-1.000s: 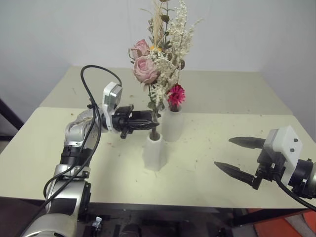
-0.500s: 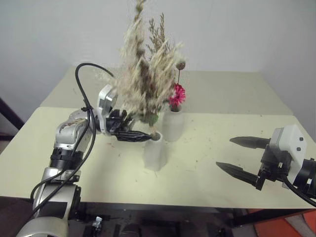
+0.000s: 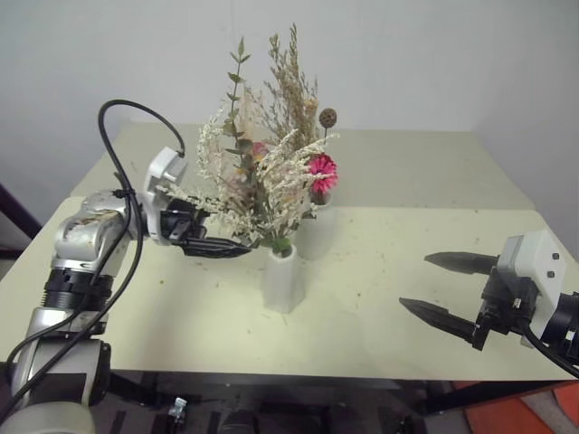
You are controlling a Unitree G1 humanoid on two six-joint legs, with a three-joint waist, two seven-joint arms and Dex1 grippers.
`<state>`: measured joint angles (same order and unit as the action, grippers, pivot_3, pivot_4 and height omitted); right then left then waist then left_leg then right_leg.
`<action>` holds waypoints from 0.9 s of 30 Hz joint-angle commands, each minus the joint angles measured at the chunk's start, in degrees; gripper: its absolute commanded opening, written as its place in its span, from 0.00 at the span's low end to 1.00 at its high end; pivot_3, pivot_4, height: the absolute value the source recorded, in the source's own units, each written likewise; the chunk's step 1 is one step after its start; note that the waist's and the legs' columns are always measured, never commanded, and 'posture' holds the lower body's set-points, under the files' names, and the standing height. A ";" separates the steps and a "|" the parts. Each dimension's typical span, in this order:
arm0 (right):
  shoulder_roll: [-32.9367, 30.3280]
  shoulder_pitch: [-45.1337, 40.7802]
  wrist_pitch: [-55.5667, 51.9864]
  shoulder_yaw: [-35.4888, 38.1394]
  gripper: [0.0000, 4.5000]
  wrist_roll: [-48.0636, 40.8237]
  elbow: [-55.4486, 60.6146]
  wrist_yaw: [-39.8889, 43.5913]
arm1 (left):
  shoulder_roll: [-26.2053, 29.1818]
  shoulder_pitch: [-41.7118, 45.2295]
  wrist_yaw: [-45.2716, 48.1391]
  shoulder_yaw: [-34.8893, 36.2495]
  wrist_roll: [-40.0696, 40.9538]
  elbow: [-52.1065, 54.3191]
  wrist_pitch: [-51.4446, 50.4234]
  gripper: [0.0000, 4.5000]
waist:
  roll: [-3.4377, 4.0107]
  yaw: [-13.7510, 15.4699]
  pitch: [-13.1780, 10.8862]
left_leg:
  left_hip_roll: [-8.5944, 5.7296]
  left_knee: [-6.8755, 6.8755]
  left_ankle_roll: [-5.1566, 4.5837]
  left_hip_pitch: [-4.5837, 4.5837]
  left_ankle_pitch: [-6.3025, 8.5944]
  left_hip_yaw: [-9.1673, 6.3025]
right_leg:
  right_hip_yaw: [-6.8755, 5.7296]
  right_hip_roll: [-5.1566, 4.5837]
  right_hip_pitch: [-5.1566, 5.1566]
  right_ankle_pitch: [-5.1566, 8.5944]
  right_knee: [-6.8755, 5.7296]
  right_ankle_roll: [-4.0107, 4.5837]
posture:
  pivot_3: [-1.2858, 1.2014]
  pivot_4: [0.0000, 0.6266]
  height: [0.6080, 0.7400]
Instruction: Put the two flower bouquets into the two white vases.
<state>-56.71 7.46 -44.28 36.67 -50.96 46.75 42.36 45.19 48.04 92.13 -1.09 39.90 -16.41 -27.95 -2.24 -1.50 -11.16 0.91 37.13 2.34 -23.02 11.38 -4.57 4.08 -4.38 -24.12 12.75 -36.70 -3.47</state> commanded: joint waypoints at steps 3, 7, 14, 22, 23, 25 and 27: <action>-0.95 -0.91 0.87 1.63 1.00 -0.35 -0.91 1.21 | 2.47 3.66 -0.64 8.94 6.94 1.66 -5.96 0.99 | 0.00 0.08 0.00 | 0.01 0.00 0.00 -0.02 0.00 0.00 | -0.01 0.00 -0.02 0.00 0.01 0.00 | 0.52 0.24 1.00; -1.54 -1.56 0.97 1.16 1.00 0.14 -1.69 1.97 | 4.60 4.75 -1.75 13.57 9.92 4.02 -9.56 0.99 | 0.00 0.00 0.00 | 0.01 0.00 0.00 -0.07 0.00 0.00 | -0.02 0.00 -0.05 0.00 0.02 0.00 | 0.52 0.24 1.00; -2.07 -1.22 0.86 2.77 1.00 0.42 -2.79 3.60 | 12.46 -4.69 -2.40 18.24 6.32 7.54 -8.45 0.99 | 0.01 -0.88 0.00 | 0.03 -0.06 0.00 0.10 0.00 0.02 | 0.01 0.00 0.02 0.02 -0.02 0.01 | 0.52 0.24 1.00; -2.86 -0.11 1.18 6.15 1.00 1.15 -6.64 7.84 | 22.15 -23.78 -0.85 29.23 3.25 13.54 -6.53 0.99 | 0.01 -0.94 0.00 | 0.08 -0.17 0.00 0.06 0.00 0.05 | 0.00 0.00 -0.07 0.05 0.03 0.07 | 0.52 0.24 1.00; -3.13 -0.24 1.39 6.26 1.00 1.45 -7.53 8.53 | 22.83 -26.14 -0.76 30.32 2.86 14.62 -6.52 0.99 | 0.01 -0.83 0.00 | 0.08 -0.17 0.00 0.06 0.00 0.05 | 0.00 0.00 -0.07 0.05 0.03 0.08 | 0.52 0.24 1.00; -3.71 -0.85 1.76 6.23 1.00 2.01 -9.33 9.73 | 23.26 -30.16 -0.73 31.83 1.95 16.79 -5.57 0.99 | 0.01 -0.49 0.00 | 0.07 -0.17 0.01 0.12 0.00 0.06 | 0.00 -0.02 -0.02 0.09 0.02 0.13 | 0.52 0.24 1.00; -4.25 -1.57 2.10 6.17 1.00 2.39 -11.29 11.04 | 22.61 -33.41 -1.61 33.03 1.54 19.04 -5.00 0.99 | 0.01 -0.38 0.00 | 0.08 -0.17 0.01 0.15 0.01 0.07 | 0.00 -0.02 -0.01 0.24 0.01 0.39 | 0.52 0.24 1.00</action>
<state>-60.11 6.99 -43.93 41.02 -48.92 36.63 52.27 67.40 15.52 90.92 29.56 41.93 -0.11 -34.67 -2.22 -1.88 -11.16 1.00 36.96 2.34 -22.89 11.38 -4.49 4.07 -4.40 -24.14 13.01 -36.70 -3.03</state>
